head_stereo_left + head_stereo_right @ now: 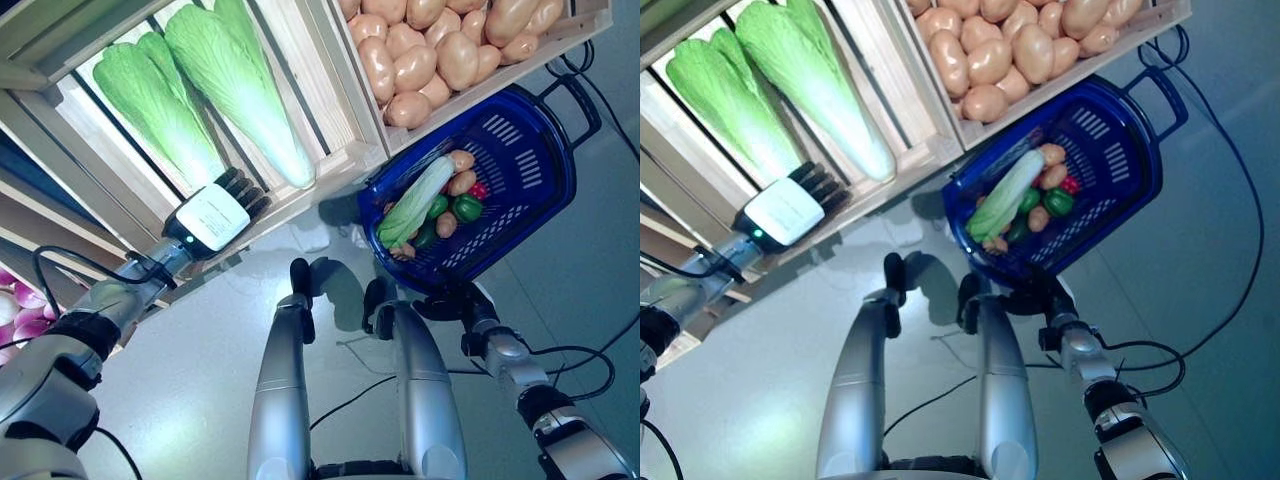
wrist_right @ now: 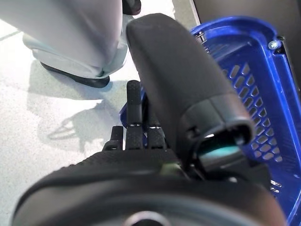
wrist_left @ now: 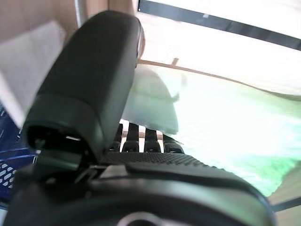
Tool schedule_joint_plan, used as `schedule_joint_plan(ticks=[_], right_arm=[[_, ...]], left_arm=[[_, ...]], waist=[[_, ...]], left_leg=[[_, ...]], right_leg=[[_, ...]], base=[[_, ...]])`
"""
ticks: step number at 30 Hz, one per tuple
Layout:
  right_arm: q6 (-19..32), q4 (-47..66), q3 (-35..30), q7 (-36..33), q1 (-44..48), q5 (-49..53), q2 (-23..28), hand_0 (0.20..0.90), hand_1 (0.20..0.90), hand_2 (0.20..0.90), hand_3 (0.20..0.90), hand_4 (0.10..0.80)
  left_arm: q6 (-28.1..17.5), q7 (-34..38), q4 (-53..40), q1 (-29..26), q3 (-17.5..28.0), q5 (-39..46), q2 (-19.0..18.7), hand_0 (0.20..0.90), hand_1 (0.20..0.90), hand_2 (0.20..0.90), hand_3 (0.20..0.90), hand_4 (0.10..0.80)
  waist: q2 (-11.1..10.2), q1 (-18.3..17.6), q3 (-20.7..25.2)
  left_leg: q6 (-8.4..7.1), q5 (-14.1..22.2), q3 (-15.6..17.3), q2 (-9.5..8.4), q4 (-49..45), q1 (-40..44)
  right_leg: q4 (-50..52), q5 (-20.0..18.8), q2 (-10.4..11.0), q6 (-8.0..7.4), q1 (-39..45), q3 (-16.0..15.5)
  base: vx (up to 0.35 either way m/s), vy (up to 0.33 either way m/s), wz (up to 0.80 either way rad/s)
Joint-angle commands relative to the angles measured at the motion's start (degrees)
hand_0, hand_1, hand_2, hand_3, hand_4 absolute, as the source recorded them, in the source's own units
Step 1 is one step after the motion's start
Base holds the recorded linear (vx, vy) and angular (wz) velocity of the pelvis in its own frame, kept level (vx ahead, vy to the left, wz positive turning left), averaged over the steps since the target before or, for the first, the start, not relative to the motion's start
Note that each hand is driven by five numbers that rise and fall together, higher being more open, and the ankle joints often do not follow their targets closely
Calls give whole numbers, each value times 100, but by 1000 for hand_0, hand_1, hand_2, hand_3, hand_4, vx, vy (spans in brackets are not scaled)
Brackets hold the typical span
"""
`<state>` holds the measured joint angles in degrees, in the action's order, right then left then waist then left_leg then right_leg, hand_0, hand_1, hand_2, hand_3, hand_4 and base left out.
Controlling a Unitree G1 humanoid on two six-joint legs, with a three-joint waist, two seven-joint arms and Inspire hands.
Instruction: Put vegetables into the basket
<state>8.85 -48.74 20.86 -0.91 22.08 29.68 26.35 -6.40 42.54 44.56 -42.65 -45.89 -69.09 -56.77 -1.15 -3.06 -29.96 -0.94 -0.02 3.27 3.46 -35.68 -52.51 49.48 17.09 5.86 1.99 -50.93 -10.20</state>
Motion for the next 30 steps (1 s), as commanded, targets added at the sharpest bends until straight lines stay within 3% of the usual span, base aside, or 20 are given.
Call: schedule_joint_plan(ticks=[1, 20, 25, 30], right_arm=[[-30, 245, 25, -243, -191, 50, 255, 900, 900, 900, 900, 800], [-47, 326, 104, -287, -158, 68, 294, 900, 900, 900, 900, 800], [35, 390, 91, -405, -355, 99, 280, 900, 900, 900, 900, 800], [221, 396, -11, -419, -587, 106, 181, 900, 900, 900, 900, 800]], left_arm=[[410, 433, -96, -245, 335, 30, -20, 300, 300, 300, 300, 400], [609, 368, -183, -307, 320, 436, -32, 300, 300, 300, 300, 400], [492, 914, -612, -162, 616, 1365, -155, 300, 300, 300, 300, 400], [226, 1150, -1197, 396, 1276, 2483, -45, 300, 300, 300, 300, 400]], waist=[[98, 34, 16], [111, 19, 16], [102, 47, 16], [116, 129, 16]], left_leg=[[-72, 563, 116, 100, -174, 179], [-102, 591, 156, 92, -141, 266], [-151, 536, 159, 96, 77, 556], [-233, 347, 103, 1, 604, 1088]], right_leg=[[-740, -842, -99, -194, 97, 288], [-819, -826, -96, -209, 188, 302], [-1071, -843, -106, -239, 495, 291], [-1712, -974, -124, -306, 1090, 300]], base=[[0, 0, 0], [1, -4, 0], [29, -49, 1], [36, -61, 4]])
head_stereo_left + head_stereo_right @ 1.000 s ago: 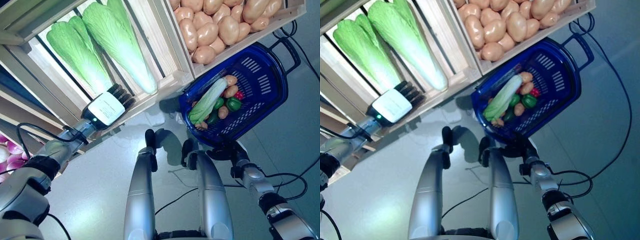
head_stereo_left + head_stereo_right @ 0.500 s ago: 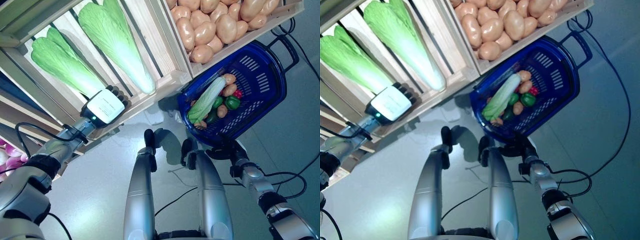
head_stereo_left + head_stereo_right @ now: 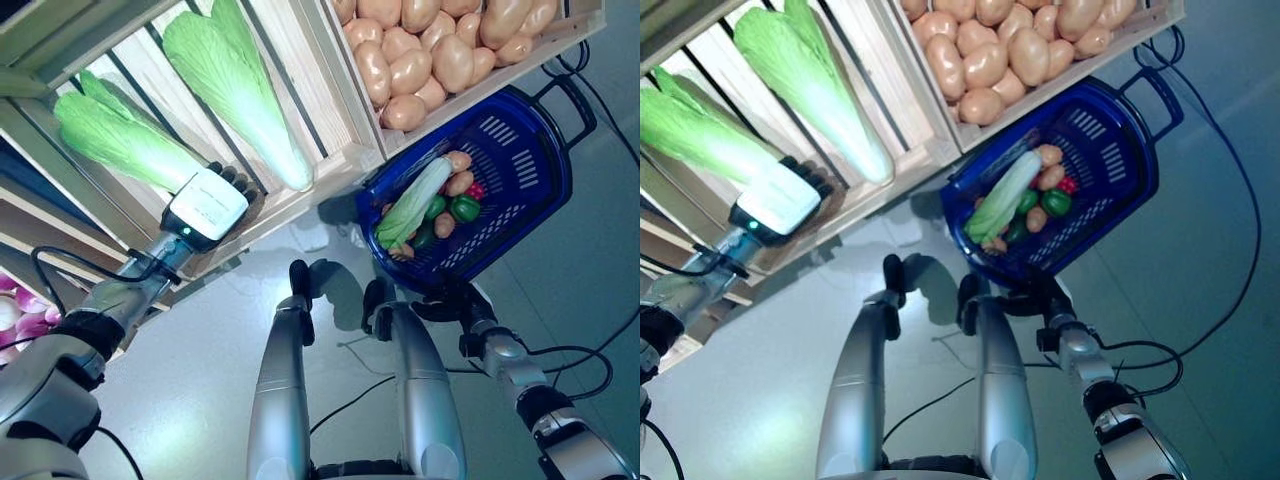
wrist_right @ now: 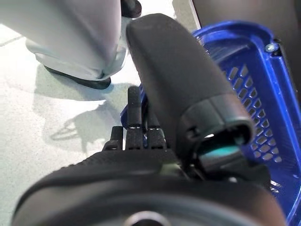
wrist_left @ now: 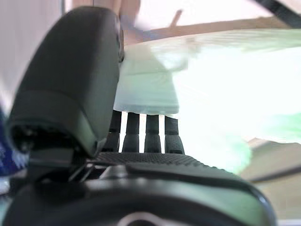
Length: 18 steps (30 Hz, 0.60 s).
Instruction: Put vegetables into the basket
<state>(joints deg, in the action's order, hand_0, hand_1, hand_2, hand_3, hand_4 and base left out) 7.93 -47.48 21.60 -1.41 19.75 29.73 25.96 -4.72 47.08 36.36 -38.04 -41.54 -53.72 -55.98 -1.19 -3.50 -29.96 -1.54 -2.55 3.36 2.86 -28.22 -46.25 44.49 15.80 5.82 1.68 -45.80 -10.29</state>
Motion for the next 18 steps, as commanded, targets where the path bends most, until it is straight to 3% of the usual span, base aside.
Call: schedule_joint_plan(ticks=[1, 4, 9, 12, 13, 16, 18], right_arm=[[356, 293, -102, -382, -399, 84, 193, 900, 900, 900, 900, 800], [584, 371, -238, -272, -577, 652, 40, 900, 900, 900, 900, 800], [896, 587, -547, -170, -915, 1019, -324, 900, 900, 900, 900, 800], [947, 817, -604, -235, -1082, 832, -441, 900, 900, 900, 900, 800], [912, 1061, -653, -300, -1243, 709, -494, 900, 900, 900, 900, 800], [941, 1451, -750, -438, -1551, 425, -580, 900, 900, 900, 900, 800], [879, 1888, -892, -558, -1840, 200, -626, 900, 900, 900, 900, 800]], left_arm=[[44, 740, -493, 106, 996, 1104, -41, 300, 300, 300, 300, 400], [-316, 910, -900, 823, 1635, 1954, 411, 300, 300, 300, 300, 400], [-922, 876, -1536, 1733, 2354, 2391, 1328, 300, 300, 300, 300, 400], [-1317, 681, -1820, 2126, 2660, 2656, 1640, 300, 300, 300, 300, 400], [-1646, 292, -2068, 2385, 2841, 3077, 1825, 300, 300, 300, 300, 400], [-1950, -574, -2442, 2779, 3016, 3875, 2111, 300, 300, 300, 300, 400], [-2217, -1522, -2784, 3054, 3168, 4884, 2358, 300, 300, 300, 300, 400]], waist=[[121, 192, 16], [122, 297, 16], [82, 499, 321], [61, 561, 517], [39, 593, 685], [30, 613, 951], [1, 595, 1196]], left_leg=[[-192, 556, 94, 42, -34, 571], [-250, 381, 72, -35, 422, 1056], [-280, 161, -15, -117, 1195, 1736], [-282, 66, -57, -132, 1587, 2096], [-291, 11, -99, -132, 1857, 2355], [-292, -87, -161, -119, 2299, 2814], [-281, -173, -172, -96, 2682, 3207]], right_leg=[[-1337, -868, -132, -284, 707, 301], [-1772, -915, -128, -301, 1275, 196], [-2467, -1003, -46, -347, 2058, -80], [-2845, -1083, -32, -378, 2464, -195], [-3112, -1127, -30, -389, 2758, -271], [-3518, -1220, -36, -425, 3253, -391], [-3922, -1367, -46, -487, 3682, -453]], base=[[23, -83, 3], [22, -76, 2], [73, -76, 16], [101, -50, 6], [142, -57, 10], [160, -30, 17], [184, -16, 25]])
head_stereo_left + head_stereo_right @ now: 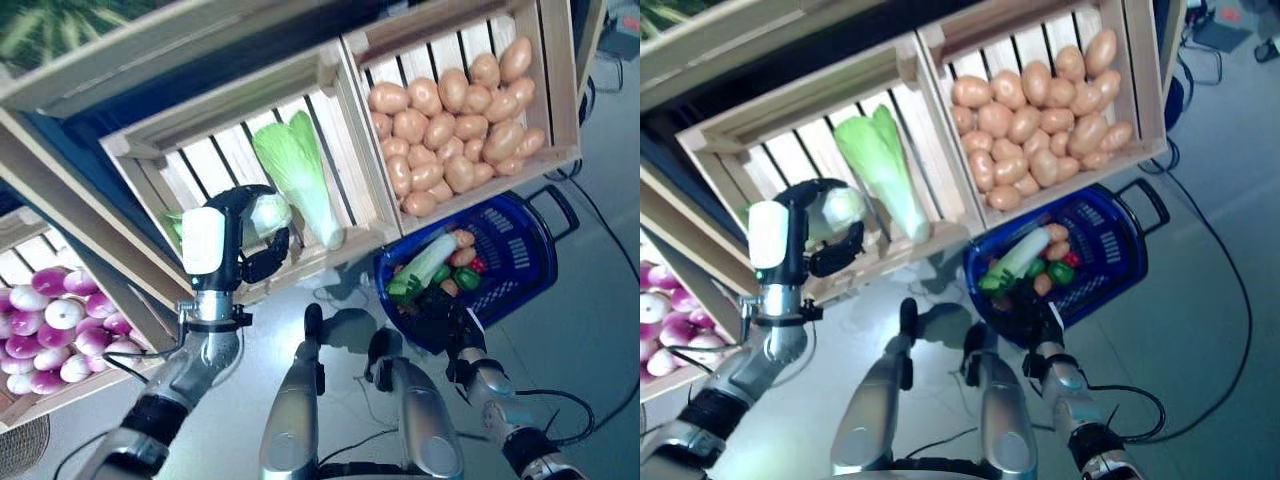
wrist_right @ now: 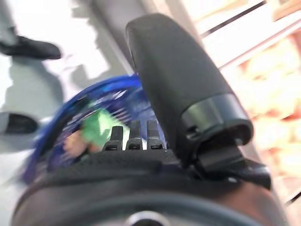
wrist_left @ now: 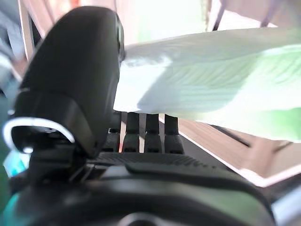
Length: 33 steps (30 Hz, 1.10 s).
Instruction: Put vegetables into the basket
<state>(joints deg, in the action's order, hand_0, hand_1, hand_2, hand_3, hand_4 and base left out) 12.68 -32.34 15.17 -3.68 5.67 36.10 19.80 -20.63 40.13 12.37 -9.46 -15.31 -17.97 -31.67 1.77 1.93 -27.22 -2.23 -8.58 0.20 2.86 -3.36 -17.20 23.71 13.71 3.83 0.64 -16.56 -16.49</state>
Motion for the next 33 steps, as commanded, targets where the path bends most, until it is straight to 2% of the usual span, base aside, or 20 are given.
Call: schedule_joint_plan(ticks=[1, 4, 5, 7, 10, 17, 20, 22, 27, 30, 33], right_arm=[[366, 476, -287, -345, -496, -494, -25, 900, 900, 900, 900, 800], [414, 823, -442, -338, -729, -633, -85, 900, 900, 900, 900, 800], [489, 989, -526, -352, -864, -677, -132, 900, 900, 900, 900, 800], [590, 1253, -674, -263, -1061, -681, -161, 900, 900, 900, 900, 800], [696, 1536, -822, -40, -1249, -696, -150, 900, 900, 900, 900, 800], [904, 2506, -1077, 424, -1451, -549, 2, 900, 900, 900, 900, 800], [868, 2783, -1083, 587, -1421, -618, 110, 900, 900, 900, 900, 800], [735, 3004, -1064, 934, -1385, -520, 267, 900, 900, 900, 900, 800], [211, 3305, -1003, 1779, -1234, -32, 708, 900, 900, 900, 900, 800], [-362, 3551, -928, 2261, -1142, 269, 991, 900, 900, 900, 900, 800], [-468, 3623, -822, 2537, -994, 395, 1260, 900, 900, 900, 900, 800]], left_arm=[[-669, -1075, -476, 274, 591, 1622, -1, 300, 300, 300, 300, 400], [-781, -1969, -705, 504, 670, 2676, 238, 300, 300, 300, 300, 400], [-859, -2469, -765, 610, 682, 3378, 364, 300, 300, 300, 300, 400], [-929, -3077, -910, 754, 727, 4072, 559, 300, 300, 300, 300, 400], [-894, -3402, -1097, 884, 749, 4490, 689, 300, 300, 300, 300, 400], [-229, -4739, -1713, 1181, 839, 6415, 948, 300, 300, 300, 300, 400], [-44, -4712, -1799, 1157, 770, 6404, 906, 300, 300, 300, 300, 400], [198, -4731, -1869, 1113, 734, 6381, 841, 300, 300, 300, 300, 400], [564, -4822, -1791, 977, 655, 6408, 699, 300, 300, 300, 300, 400], [787, -4933, -1776, 967, 618, 6443, 638, 300, 300, 300, 300, 400], [991, -4968, -1751, 918, 522, 6488, 534, 300, 300, 300, 300, 400]], waist=[[-300, 43, 996], [-306, 7, 1230], [-317, -6, 1333], [-351, -42, 1462], [-382, -87, 1629], [-449, -162, 1953], [-459, -185, 2012], [-469, -201, 2062], [-505, -210, 2146], [-522, -204, 2186], [-538, -189, 2232]], left_leg=[[-209, 413, 146, -90, 303, 418], [-177, 386, 160, -79, 587, 736], [-151, 382, 156, -78, 668, 869], [-101, 434, 193, -68, 689, 1032], [-61, 535, 245, -53, 667, 1241], [29, 710, 396, -49, 836, 1736], [46, 752, 421, -52, 836, 1788], [67, 797, 444, -62, 836, 1849], [104, 874, 512, -74, 836, 1967], [119, 908, 529, -71, 836, 2048], [121, 926, 535, -69, 836, 2088]], right_leg=[[-1957, -1201, 144, -406, 869, 179], [-2209, -1300, 107, -456, 1139, 209], [-2265, -1333, 92, -476, 1241, 230], [-2305, -1348, 94, -488, 1367, 242], [-2341, -1367, 109, -503, 1512, 263], [-2696, -1539, 139, -599, 1869, 376], [-2715, -1550, 147, -621, 1889, 387], [-2712, -1536, 153, -636, 1915, 401], [-2721, -1523, 171, -675, 1978, 426], [-2760, -1537, 182, -687, 2052, 429], [-2778, -1545, 185, -701, 2088, 429]], base=[[172, 4, 19], [130, 24, 13], [116, 21, 15], [147, 20, 11], [126, 9, 5], [98, 0, -10], [45, -6, -14], [43, -4, -13], [24, -14, -8], [31, -12, -3], [0, 0, 0]])
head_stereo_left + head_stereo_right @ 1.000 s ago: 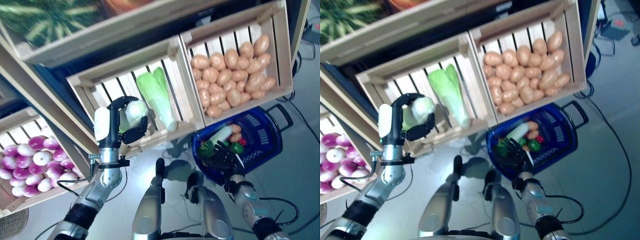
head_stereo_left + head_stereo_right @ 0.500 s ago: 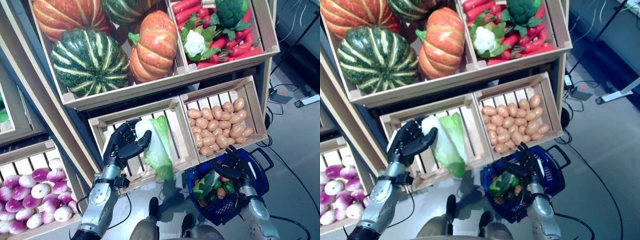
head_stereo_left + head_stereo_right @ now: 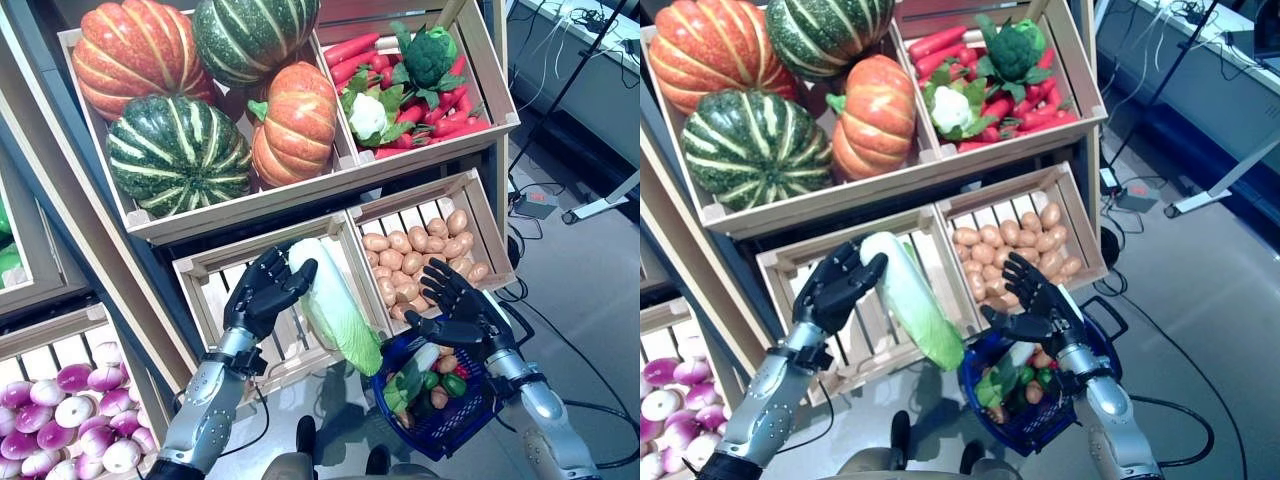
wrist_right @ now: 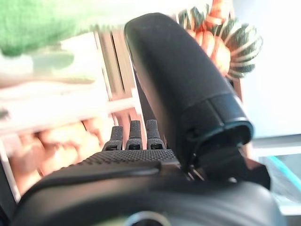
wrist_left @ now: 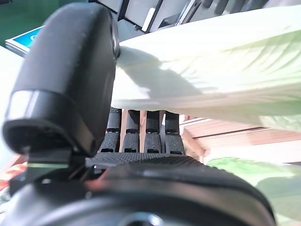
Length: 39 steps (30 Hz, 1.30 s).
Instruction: Put vegetables into the basket
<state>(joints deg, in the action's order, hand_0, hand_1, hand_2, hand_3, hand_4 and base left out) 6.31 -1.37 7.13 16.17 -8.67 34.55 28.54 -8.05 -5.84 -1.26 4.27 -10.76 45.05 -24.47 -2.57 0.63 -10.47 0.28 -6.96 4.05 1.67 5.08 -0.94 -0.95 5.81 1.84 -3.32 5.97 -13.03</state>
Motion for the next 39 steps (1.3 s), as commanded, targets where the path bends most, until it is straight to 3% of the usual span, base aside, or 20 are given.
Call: schedule_joint_plan(ticks=[1, 9, 21, 39], right_arm=[[63, 572, 33, 601, 510, 598, 433, 900, 900, 900, 900, 800], [-821, 734, 523, 1063, 874, 1013, 655, 900, 900, 900, 900, 800], [-1190, 588, 1089, 1204, 1062, 1247, 380, 900, 900, 900, 900, 800], [-2409, 323, 1464, 1341, 1108, 1052, 541, 900, 900, 900, 900, 800]], left_arm=[[-246, -350, -372, -485, 12, 198, -210, 300, 300, 300, 300, 400], [-221, -460, -306, -567, -272, 272, -252, 300, 300, 300, 300, 400], [-319, -543, -336, -654, -574, 385, -235, 300, 300, 300, 300, 400], [-409, -625, -425, -698, -661, 550, -281, 300, 300, 300, 300, 400]], waist=[[-104, -57, 568], [-114, 13, 675], [-77, 72, 760], [-77, 90, 816]], left_leg=[[-132, 767, 155, 52, -8, 470], [-142, 791, 125, 56, -8, 490], [-162, 815, 70, 55, -8, 522], [-182, 793, 25, 62, -8, 516]], right_leg=[[-313, -749, 383, -307, -158, 86], [-358, -736, 398, -306, -111, 76], [-405, -728, 436, -319, -46, 32], [-405, -746, 461, -319, -49, 22]], base=[[0, 0, 0], [0, 0, 0], [4, 1, 2], [0, 0, 0]])
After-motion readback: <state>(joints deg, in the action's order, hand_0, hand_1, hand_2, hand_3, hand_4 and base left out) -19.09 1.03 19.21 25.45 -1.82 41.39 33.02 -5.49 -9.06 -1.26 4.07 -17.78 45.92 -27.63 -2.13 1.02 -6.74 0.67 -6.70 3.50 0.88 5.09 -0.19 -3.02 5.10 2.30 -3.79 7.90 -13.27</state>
